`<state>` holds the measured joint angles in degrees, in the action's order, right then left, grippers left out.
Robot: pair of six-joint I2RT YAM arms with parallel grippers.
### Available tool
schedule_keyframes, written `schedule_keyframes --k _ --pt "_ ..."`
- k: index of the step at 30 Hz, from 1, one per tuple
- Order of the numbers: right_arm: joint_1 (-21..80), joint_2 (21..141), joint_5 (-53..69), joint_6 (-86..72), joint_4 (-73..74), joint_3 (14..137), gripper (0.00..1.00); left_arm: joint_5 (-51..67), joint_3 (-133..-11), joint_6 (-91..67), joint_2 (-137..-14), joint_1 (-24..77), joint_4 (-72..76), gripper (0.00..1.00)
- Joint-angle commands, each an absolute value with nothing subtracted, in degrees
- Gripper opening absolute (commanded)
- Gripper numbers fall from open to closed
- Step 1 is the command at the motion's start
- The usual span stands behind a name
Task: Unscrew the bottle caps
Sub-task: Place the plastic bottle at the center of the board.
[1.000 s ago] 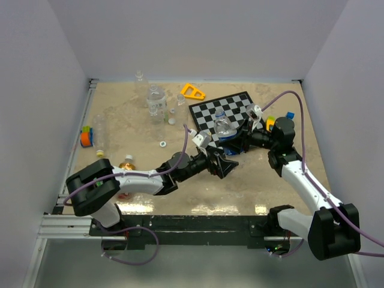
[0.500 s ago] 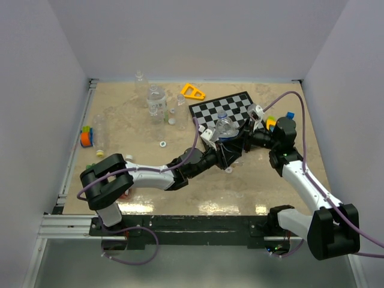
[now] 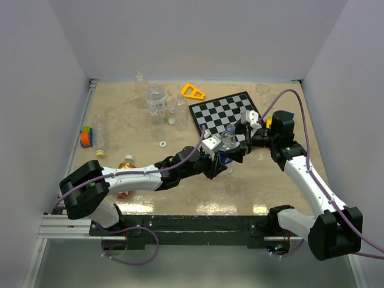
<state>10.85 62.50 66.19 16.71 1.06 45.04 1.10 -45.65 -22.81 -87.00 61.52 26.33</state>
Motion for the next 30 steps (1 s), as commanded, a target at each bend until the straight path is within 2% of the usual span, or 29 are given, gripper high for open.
schedule_keyframes --k 1,6,8,10,11,13,14,16,17,20,23,24,28,30 --pt "10.5 63.0 69.2 30.0 11.2 48.1 0.94 5.8 -49.6 -16.7 -85.6 61.5 14.8 0.09" --pt "10.6 64.2 70.2 30.1 12.1 48.1 0.89 7.1 -51.9 -15.2 -86.6 61.4 11.9 0.09" --pt "10.5 65.1 70.0 30.2 12.7 48.4 0.75 6.8 -52.5 -15.1 -86.7 61.4 11.6 0.1" --pt "10.7 66.4 70.2 31.7 14.8 49.5 0.48 5.9 -52.6 -15.3 -86.3 61.3 11.5 0.11" --pt "10.7 66.7 70.2 32.5 15.8 49.9 0.38 5.2 -52.6 -15.4 -86.0 61.1 11.5 0.11" --pt "10.6 67.5 70.1 35.3 19.1 51.0 0.26 4.0 -52.5 -15.9 -84.9 60.6 11.4 0.16" --pt "10.7 67.6 70.0 36.6 20.3 51.6 0.21 3.3 -52.2 -16.1 -84.4 60.5 11.3 0.23" --pt "10.7 67.2 68.9 40.2 23.5 52.7 0.18 2.4 -51.7 -16.4 -82.5 60.0 11.1 0.48" --pt "10.6 66.8 68.7 40.6 24.0 53.2 0.17 2.2 -51.1 -16.3 -81.3 59.9 10.8 0.57" --pt "10.3 65.1 65.1 38.9 22.2 54.5 0.14 1.4 -49.4 -14.9 -76.8 59.7 9.4 0.77" --pt "8.1 63.0 61.2 36.2 19.7 55.3 0.14 0.7 -47.9 -12.1 -71.9 59.5 5.7 0.87" --pt "6.7 62.6 59.7 36.3 19.6 55.5 0.14 0.3 -47.6 -11.2 -69.8 59.4 4.0 0.92" --pt "1.8 61.5 53.1 40.4 21.7 55.4 0.15 -4.5 -48.2 -5.3 -61.5 59.0 -6.6 1.0" --pt "0.3 62.0 49.8 43.4 23.7 54.6 0.15 -8.4 -48.3 -2.0 -57.1 58.9 -11.2 1.0"
